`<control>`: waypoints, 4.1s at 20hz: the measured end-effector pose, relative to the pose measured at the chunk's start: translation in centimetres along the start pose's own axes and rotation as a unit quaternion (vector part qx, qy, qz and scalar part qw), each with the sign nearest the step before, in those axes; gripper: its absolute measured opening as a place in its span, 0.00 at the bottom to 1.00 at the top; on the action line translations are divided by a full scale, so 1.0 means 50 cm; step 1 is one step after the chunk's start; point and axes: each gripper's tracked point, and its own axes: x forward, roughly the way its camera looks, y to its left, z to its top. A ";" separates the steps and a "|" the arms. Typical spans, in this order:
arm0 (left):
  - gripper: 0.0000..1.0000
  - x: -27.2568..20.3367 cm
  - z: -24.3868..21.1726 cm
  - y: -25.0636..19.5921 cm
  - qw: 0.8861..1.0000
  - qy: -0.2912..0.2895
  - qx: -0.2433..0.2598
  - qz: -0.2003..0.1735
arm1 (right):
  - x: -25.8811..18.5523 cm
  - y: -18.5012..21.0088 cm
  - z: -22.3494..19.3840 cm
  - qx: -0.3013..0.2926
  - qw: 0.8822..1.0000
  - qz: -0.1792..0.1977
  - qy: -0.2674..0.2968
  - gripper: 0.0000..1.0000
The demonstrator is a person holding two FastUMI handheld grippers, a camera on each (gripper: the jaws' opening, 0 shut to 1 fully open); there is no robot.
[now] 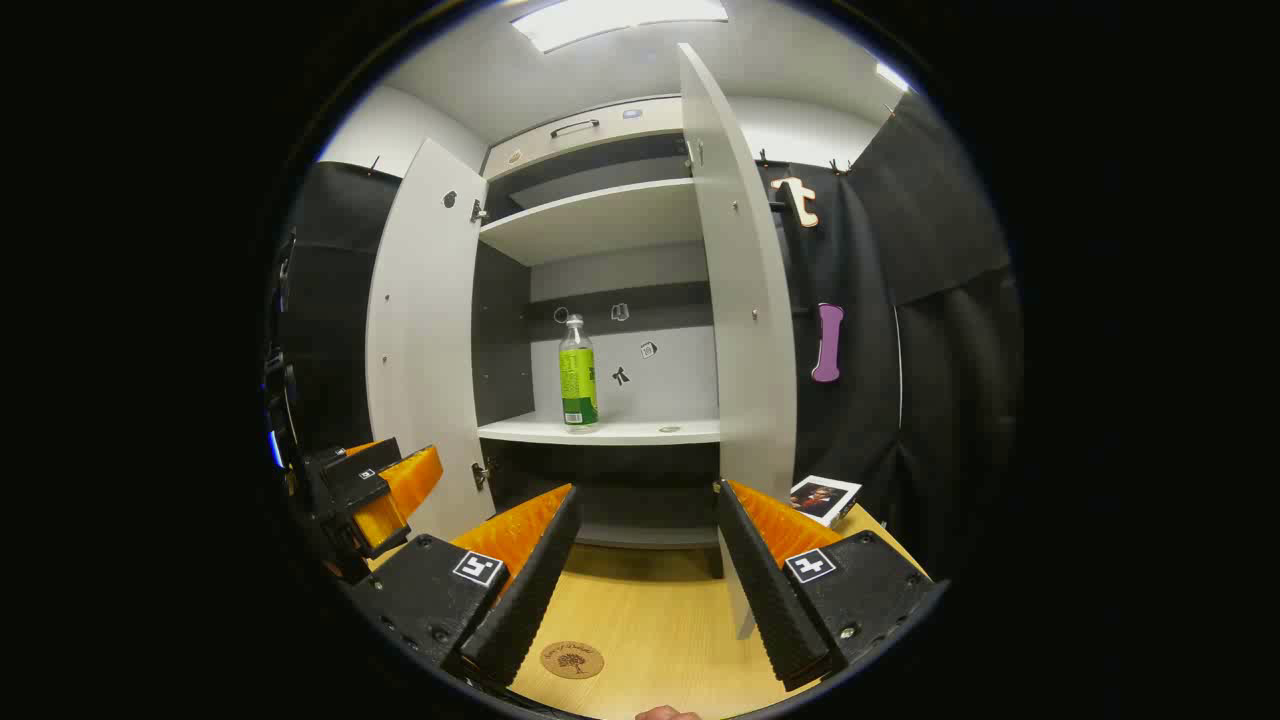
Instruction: Grasp the bottle in the cabinet with the left hand and place it on the coaster, then close the right door with the right hand and the left door with the left hand.
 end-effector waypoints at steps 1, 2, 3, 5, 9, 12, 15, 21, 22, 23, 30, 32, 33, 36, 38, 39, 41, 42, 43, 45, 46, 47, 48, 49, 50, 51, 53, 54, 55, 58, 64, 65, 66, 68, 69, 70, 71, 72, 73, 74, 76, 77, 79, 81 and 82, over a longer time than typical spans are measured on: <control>0.95 0.001 0.000 0.000 1.000 0.001 0.001 -0.001 | 0.000 -0.003 -0.002 0.001 1.000 -0.002 0.000 0.84; 0.95 -0.001 -0.001 -0.001 1.000 0.002 0.003 -0.001 | 0.001 -0.004 -0.001 0.003 1.000 -0.002 0.000 0.84; 0.95 -0.002 0.000 -0.001 1.000 0.002 0.004 0.000 | 0.001 -0.004 -0.004 0.004 1.000 -0.002 0.001 0.84; 0.95 -0.002 0.001 0.001 1.000 0.001 0.006 0.002 | 0.002 0.000 -0.006 0.005 1.000 0.001 0.003 0.84; 0.95 -0.005 0.005 0.007 1.000 0.000 0.004 0.007 | 0.002 0.006 -0.007 0.005 1.000 0.007 0.003 0.84; 0.99 -0.009 0.009 0.011 1.000 -0.001 0.003 0.012 | 0.000 0.015 -0.003 0.005 1.000 0.015 0.001 0.84; 0.95 -0.010 0.012 0.010 1.000 0.000 0.006 0.011 | -0.005 0.015 -0.008 -0.002 1.000 0.018 0.004 0.84; 0.95 0.050 0.030 -0.020 1.000 0.004 -0.014 -0.026 | -0.011 0.006 -0.009 -0.003 1.000 0.017 0.008 0.84; 0.94 0.069 0.036 -0.029 0.999 0.006 -0.022 -0.036 | -0.013 0.003 -0.009 -0.003 1.000 0.016 0.010 0.84; 0.95 0.089 0.042 -0.039 0.999 0.009 -0.027 -0.046 | -0.014 -0.001 -0.011 -0.004 1.000 0.014 0.010 0.84; 0.95 0.310 0.105 -0.109 0.993 -0.021 -0.034 -0.113 | -0.027 -0.026 -0.008 -0.006 1.000 0.001 0.009 0.84; 0.95 0.382 0.089 -0.110 0.992 -0.009 -0.051 -0.112 | -0.029 -0.035 -0.012 -0.007 1.000 -0.004 0.012 0.84; 0.95 0.420 0.080 -0.106 0.993 -0.004 -0.054 -0.107 | -0.030 -0.040 -0.013 -0.007 1.000 -0.008 0.013 0.84; 0.95 0.506 0.049 -0.105 0.993 0.010 -0.060 -0.101 | -0.028 -0.063 -0.016 -0.010 1.000 -0.024 0.017 0.84; 0.95 0.550 0.029 -0.102 0.993 0.020 -0.065 -0.092 | -0.026 -0.077 -0.022 -0.011 0.999 -0.031 0.021 0.84; 0.95 0.566 0.026 -0.100 0.994 0.020 -0.066 -0.087 | -0.023 -0.083 -0.027 -0.009 0.999 -0.032 0.025 0.84; 0.90 0.598 0.022 -0.084 0.995 0.017 -0.063 -0.072 | -0.019 -0.093 -0.035 -0.007 0.999 -0.037 0.034 0.84; 0.95 0.611 0.025 -0.079 0.996 0.015 -0.061 -0.068 | -0.018 -0.097 -0.037 -0.007 0.999 -0.039 0.036 0.84; 0.95 0.627 0.029 -0.076 0.996 0.013 -0.060 -0.067 | -0.015 -0.100 -0.039 -0.007 0.998 -0.041 0.037 0.84; 0.95 0.650 0.029 -0.077 0.995 0.016 -0.059 -0.073 | -0.012 -0.099 -0.043 -0.008 0.998 -0.041 0.038 0.84; 0.95 0.660 0.027 -0.081 0.995 0.022 -0.060 -0.076 | -0.009 -0.099 -0.043 -0.010 0.998 -0.041 0.039 0.84; 0.95 0.669 0.024 -0.081 0.995 0.027 -0.060 -0.079 | -0.006 -0.100 -0.042 -0.011 0.998 -0.041 0.038 0.84; 0.95 0.677 0.022 -0.083 0.995 0.030 -0.059 -0.081 | -0.003 -0.100 -0.041 -0.010 0.998 -0.040 0.038 0.84; 0.95 0.683 0.022 -0.082 0.995 0.031 -0.059 -0.080 | -0.002 -0.101 -0.043 -0.008 0.998 -0.040 0.037 0.84; 0.95 0.686 0.022 -0.082 0.995 0.030 -0.060 -0.080 | 0.000 -0.102 -0.043 -0.007 0.999 -0.040 0.037 0.84; 0.94 0.688 0.023 -0.083 0.994 0.029 -0.062 -0.081 | -0.002 -0.105 -0.043 -0.005 0.998 -0.041 0.036 0.84; 0.78 0.689 0.024 -0.082 0.994 0.029 -0.064 -0.083 | -0.001 -0.109 -0.045 -0.004 0.998 -0.043 0.036 0.84; 0.77 0.684 0.027 -0.085 0.993 0.028 -0.070 -0.088 | -0.002 -0.110 -0.044 -0.005 0.998 -0.043 0.036 0.84; 0.76 0.680 0.031 -0.082 0.993 0.027 -0.075 -0.089 | -0.004 -0.110 -0.045 -0.005 0.998 -0.042 0.035 0.84; 0.74 0.659 0.037 -0.067 0.993 0.030 -0.071 -0.084 | -0.008 -0.106 -0.043 -0.007 0.999 -0.037 0.035 0.84; 0.74 0.568 0.058 -0.046 0.994 0.021 -0.054 -0.093 | -0.012 -0.087 -0.035 -0.007 0.999 -0.016 0.031 0.84; 0.74 0.547 0.058 -0.045 0.994 0.018 -0.049 -0.094 | -0.013 -0.083 -0.036 -0.007 0.999 -0.011 0.030 0.84; 0.74 0.525 0.057 -0.045 0.994 0.016 -0.046 -0.096 | -0.014 -0.080 -0.033 -0.008 0.999 -0.008 0.030 0.84; 0.74 0.483 0.051 -0.048 0.994 0.015 -0.045 -0.099 | -0.015 -0.073 -0.028 -0.009 1.000 -0.001 0.028 0.84; 0.74 0.463 0.046 -0.050 0.994 0.015 -0.044 -0.101 | -0.017 -0.070 -0.027 -0.009 1.000 0.003 0.028 0.84; 0.74 0.442 0.038 -0.056 0.993 0.017 -0.046 -0.107 | -0.018 -0.064 -0.025 -0.009 1.000 0.007 0.027 0.84; 0.74 0.419 0.031 -0.068 0.992 0.015 -0.048 -0.119 | -0.021 -0.062 -0.023 -0.008 1.000 0.010 0.027 0.84; 0.73 0.399 0.027 -0.076 0.991 0.009 -0.048 -0.127 | -0.022 -0.058 -0.020 -0.007 1.000 0.014 0.027 0.84; 0.74 0.381 0.019 -0.079 0.990 0.007 -0.046 -0.130 | -0.022 -0.053 -0.018 -0.007 0.999 0.018 0.027 0.84; 0.74 0.363 0.008 -0.081 0.990 0.008 -0.047 -0.131 | -0.023 -0.051 -0.016 -0.007 0.999 0.021 0.027 0.84; 0.74 0.329 -0.026 -0.092 0.990 0.011 -0.055 -0.130 | -0.025 -0.048 -0.008 -0.010 0.999 0.025 0.028 0.84; 0.74 0.313 -0.047 -0.094 0.991 0.014 -0.057 -0.124 | -0.027 -0.046 -0.006 -0.010 0.999 0.028 0.029 0.84; 0.74 0.278 -0.092 -0.093 0.993 0.016 -0.051 -0.104 | -0.032 -0.043 0.008 -0.007 0.999 0.031 0.024 0.84; 0.73 0.244 -0.143 -0.092 0.995 0.025 -0.040 -0.083 | -0.034 -0.045 0.018 -0.010 0.999 0.028 0.020 0.84; 0.73 0.228 -0.174 -0.100 0.995 0.042 -0.033 -0.081 | -0.036 -0.045 0.024 -0.012 0.999 0.026 0.019 0.84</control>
